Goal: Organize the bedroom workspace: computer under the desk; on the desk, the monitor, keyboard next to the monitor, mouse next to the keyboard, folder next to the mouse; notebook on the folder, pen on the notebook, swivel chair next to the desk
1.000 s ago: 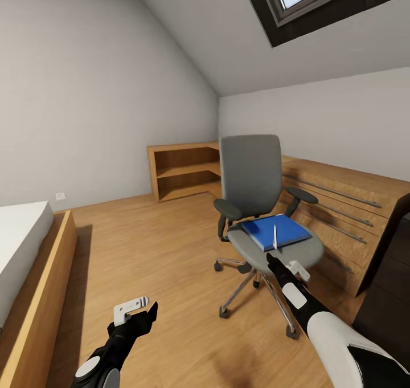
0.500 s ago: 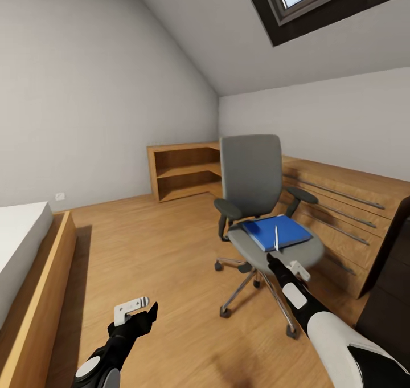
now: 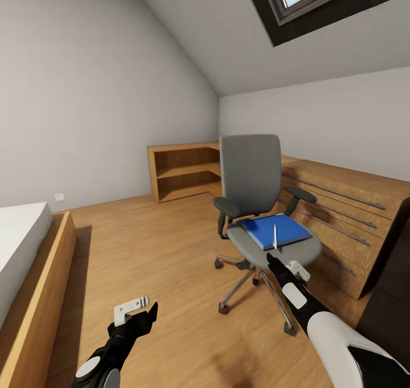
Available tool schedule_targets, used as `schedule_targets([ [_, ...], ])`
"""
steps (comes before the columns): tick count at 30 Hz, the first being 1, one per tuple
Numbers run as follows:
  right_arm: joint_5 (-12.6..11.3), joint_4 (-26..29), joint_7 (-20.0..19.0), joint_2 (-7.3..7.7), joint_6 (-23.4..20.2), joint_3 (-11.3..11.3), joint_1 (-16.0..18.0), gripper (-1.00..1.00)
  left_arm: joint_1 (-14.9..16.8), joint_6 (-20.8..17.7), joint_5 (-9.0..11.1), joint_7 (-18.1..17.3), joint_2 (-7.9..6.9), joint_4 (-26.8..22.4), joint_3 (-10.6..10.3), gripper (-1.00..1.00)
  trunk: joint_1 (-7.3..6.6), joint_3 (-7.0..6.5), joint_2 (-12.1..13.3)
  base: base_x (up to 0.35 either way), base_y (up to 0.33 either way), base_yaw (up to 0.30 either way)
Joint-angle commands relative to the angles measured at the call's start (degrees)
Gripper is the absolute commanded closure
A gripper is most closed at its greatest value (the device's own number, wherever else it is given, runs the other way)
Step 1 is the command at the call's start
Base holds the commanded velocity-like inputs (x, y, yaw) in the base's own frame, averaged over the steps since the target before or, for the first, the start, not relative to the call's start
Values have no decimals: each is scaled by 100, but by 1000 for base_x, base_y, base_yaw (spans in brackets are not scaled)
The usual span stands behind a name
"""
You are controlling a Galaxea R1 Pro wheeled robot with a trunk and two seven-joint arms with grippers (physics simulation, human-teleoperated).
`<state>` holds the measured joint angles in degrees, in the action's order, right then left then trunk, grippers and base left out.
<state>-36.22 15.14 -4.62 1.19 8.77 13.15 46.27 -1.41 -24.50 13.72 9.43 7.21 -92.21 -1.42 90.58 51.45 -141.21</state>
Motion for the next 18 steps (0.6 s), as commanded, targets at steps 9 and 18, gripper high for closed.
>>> schedule_targets([
  [9, -56, -11, -47, 4, 20, 12, 5, -100, 0, -20, 61, 51, -1, 0, -7, -100, 0, 5, -2, 49, 0, 0],
  [18, -58, -11, -47, 4, 20, 12, 5, -100, 1, -20, 61, 52, -1, 1, -7, -100, 0, 5, -2, -72, 0, 0],
])
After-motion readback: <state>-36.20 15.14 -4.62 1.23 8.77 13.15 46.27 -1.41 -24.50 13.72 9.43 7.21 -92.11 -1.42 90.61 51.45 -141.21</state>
